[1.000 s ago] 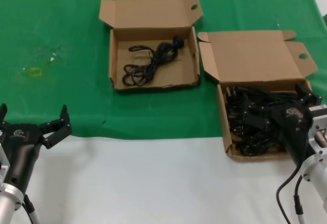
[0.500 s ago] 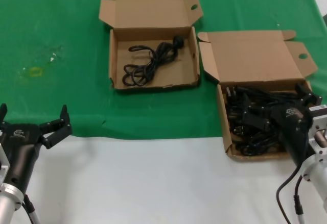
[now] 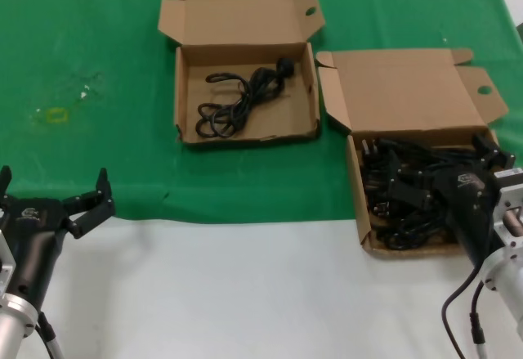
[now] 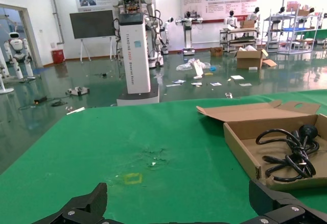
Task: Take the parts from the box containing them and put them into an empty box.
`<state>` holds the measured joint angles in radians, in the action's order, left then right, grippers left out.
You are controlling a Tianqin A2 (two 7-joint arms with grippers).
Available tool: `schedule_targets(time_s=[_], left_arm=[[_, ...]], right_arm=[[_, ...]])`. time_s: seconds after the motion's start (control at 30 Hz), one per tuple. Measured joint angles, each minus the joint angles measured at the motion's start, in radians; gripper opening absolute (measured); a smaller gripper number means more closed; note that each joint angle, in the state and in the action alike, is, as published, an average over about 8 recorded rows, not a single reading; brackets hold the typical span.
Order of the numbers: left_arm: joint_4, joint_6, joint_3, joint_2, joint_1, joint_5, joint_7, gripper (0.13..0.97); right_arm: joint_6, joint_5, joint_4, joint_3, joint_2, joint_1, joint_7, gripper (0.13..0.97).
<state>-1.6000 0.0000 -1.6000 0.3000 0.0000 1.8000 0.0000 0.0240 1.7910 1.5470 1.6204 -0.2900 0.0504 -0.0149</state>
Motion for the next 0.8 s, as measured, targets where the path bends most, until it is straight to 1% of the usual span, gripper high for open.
schedule_targets(time_s=[0.8], left_arm=[[0.0, 0.0, 0.0, 0.0, 0.0, 0.0, 0.0, 0.966]], right_arm=[[0.0, 0.0, 0.0, 0.0, 0.0, 0.0, 0.0, 0.966]])
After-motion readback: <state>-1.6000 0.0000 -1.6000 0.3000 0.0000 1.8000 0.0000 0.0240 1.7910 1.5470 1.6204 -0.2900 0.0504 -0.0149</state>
